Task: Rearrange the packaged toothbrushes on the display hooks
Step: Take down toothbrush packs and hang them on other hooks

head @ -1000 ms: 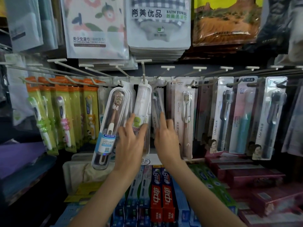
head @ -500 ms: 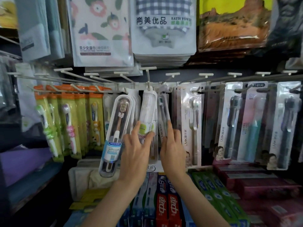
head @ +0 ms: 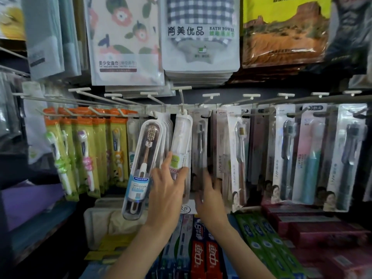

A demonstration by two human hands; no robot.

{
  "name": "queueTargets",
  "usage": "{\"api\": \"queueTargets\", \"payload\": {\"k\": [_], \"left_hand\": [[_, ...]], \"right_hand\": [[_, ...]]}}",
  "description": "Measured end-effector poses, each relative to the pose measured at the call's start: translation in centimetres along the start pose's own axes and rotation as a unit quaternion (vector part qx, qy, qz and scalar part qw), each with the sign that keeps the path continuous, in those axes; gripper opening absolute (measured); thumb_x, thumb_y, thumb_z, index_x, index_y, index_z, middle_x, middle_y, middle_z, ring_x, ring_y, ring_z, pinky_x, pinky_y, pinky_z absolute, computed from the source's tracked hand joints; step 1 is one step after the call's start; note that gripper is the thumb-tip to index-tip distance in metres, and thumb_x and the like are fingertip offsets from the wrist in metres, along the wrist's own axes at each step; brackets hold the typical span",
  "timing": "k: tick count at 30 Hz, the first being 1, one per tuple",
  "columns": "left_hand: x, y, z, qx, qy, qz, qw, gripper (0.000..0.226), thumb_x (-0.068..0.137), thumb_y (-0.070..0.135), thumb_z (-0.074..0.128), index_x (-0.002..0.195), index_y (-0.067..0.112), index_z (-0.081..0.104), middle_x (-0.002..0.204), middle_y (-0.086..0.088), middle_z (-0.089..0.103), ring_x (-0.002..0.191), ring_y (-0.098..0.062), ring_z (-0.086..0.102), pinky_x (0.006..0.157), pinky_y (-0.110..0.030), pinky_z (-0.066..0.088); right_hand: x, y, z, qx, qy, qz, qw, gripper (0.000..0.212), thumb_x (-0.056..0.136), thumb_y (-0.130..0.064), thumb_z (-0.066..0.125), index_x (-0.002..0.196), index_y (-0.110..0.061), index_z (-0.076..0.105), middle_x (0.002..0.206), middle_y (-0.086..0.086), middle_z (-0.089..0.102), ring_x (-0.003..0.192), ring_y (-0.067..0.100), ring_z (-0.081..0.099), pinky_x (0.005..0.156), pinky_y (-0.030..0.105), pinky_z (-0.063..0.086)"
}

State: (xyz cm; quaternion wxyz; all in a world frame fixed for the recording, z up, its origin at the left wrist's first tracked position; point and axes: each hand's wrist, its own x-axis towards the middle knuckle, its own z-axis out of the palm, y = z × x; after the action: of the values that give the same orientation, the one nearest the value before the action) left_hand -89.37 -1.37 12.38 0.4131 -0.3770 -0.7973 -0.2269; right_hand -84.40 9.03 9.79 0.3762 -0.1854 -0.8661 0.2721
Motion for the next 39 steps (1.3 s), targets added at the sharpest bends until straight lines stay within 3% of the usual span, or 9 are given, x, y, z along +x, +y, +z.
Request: {"api": "queueTargets", "payload": {"k": [3, 8, 11, 15, 19, 26, 29, 33, 39], "left_hand": [[-0.1, 0.1, 0.0, 0.006, -0.007, -0.005, 1.0, 0.072, 0.04, -0.008, 0.086, 0.107, 0.012, 0.065, 0.133, -0.026, 0.044, 0.104, -0.036, 0.039, 0.054, -0.036, 0.054], [-0.5, 0.0, -0.1, 0.014, -0.019, -0.01, 1.0, 0.08, 0.041, -0.006, 0.086, 0.114, 0.015, 0.06, 0.139, -0.023, 0.031, 0.11, -0.039, 0.037, 0.055, -0.035, 0.053], [-0.6, 0.3, -0.1, 0.015, -0.012, -0.014, 1.0, 0.076, 0.043, -0.004, 0.087, 0.112, 0.014, 0.063, 0.137, -0.023, 0.034, 0.112, -0.038, 0.034, 0.059, -0.038, 0.055], [-0.6, 0.5, -0.3, 0.015, -0.017, -0.014, 1.0, 0.071, 0.044, -0.008, 0.085, 0.109, 0.012, 0.064, 0.136, -0.025, 0.039, 0.11, -0.043, 0.046, 0.058, -0.038, 0.056], [-0.6, 0.3, -0.4, 0.007, -0.007, -0.008, 1.0, 0.071, 0.047, -0.006, 0.086, 0.112, 0.012, 0.063, 0.137, -0.025, 0.039, 0.111, -0.042, 0.047, 0.06, -0.038, 0.055], [-1.4, 1.3, 0.7, -0.006, 0.078, 0.011, 0.997, 0.058, 0.062, -0.008, 0.073, 0.117, 0.005, 0.061, 0.134, -0.022, 0.042, 0.117, -0.035, 0.035, 0.089, -0.046, 0.047], [-1.2, 3.2, 0.3, -0.133, 0.088, 0.039, 0.986, 0.04, 0.082, 0.011, 0.06, 0.121, 0.007, 0.057, 0.131, -0.015, 0.043, 0.119, -0.023, 0.038, 0.098, -0.036, 0.036], [0.7, 6.7, -0.3, -0.401, -0.072, -0.031, 0.913, 0.054, 0.086, 0.045, 0.049, 0.134, 0.02, 0.042, 0.128, 0.004, 0.049, 0.116, -0.006, 0.046, 0.097, -0.024, 0.039], [2.5, 6.3, -0.9, -0.469, -0.072, -0.135, 0.87, 0.02, 0.086, 0.017, 0.061, 0.101, 0.026, 0.052, 0.089, 0.017, 0.06, 0.074, 0.014, 0.058, 0.061, -0.007, 0.045]], "right_hand": [[-1.8, -0.4, -0.8, -0.014, -0.041, -0.033, 0.998, 0.053, 0.092, -0.001, 0.044, 0.142, -0.016, 0.032, 0.144, 0.008, 0.029, 0.122, 0.019, 0.044, 0.094, 0.012, 0.031], [-3.2, -2.6, -5.5, 0.031, 0.158, -0.218, 0.962, 0.027, 0.087, 0.003, 0.05, 0.111, -0.007, 0.06, 0.111, 0.002, 0.05, 0.094, 0.005, 0.051, 0.083, 0.01, 0.044], [-2.2, -2.2, -8.5, 0.02, 0.266, -0.159, 0.95, 0.034, 0.087, -0.009, 0.06, 0.119, -0.009, 0.052, 0.117, 0.006, 0.042, 0.106, 0.015, 0.045, 0.086, 0.008, 0.036], [-0.5, 0.4, -9.6, 0.053, 0.136, 0.036, 0.989, 0.079, 0.079, -0.031, 0.07, 0.141, -0.01, 0.026, 0.132, 0.007, 0.039, 0.122, 0.021, 0.039, 0.1, 0.027, 0.035], [0.2, 2.9, -11.4, 0.099, 0.125, 0.064, 0.985, 0.05, 0.083, -0.017, 0.067, 0.128, -0.009, 0.044, 0.085, -0.009, 0.053, 0.085, 0.013, 0.058, 0.067, 0.017, 0.041], [-0.3, 5.1, -15.3, 0.103, 0.121, 0.022, 0.987, 0.022, 0.088, -0.01, 0.06, 0.107, -0.017, 0.053, 0.082, -0.007, 0.055, 0.068, 0.006, 0.055, 0.045, 0.011, 0.044], [-0.8, 5.2, -15.2, 0.101, 0.092, 0.015, 0.99, 0.021, 0.088, -0.012, 0.06, 0.108, -0.014, 0.055, 0.082, -0.007, 0.059, 0.07, 0.007, 0.06, 0.049, 0.014, 0.046], [-2.3, 3.5, -11.5, 0.09, 0.01, -0.03, 0.995, 0.023, 0.086, -0.019, 0.061, 0.108, -0.014, 0.056, 0.086, -0.005, 0.063, 0.073, -0.001, 0.061, 0.064, 0.016, 0.051], [-1.1, 4.0, -9.1, 0.13, 0.085, -0.019, 0.988, 0.031, 0.086, -0.022, 0.063, 0.117, -0.019, 0.057, 0.108, -0.003, 0.049, 0.1, 0.012, 0.054, 0.092, 0.03, 0.047]]}}
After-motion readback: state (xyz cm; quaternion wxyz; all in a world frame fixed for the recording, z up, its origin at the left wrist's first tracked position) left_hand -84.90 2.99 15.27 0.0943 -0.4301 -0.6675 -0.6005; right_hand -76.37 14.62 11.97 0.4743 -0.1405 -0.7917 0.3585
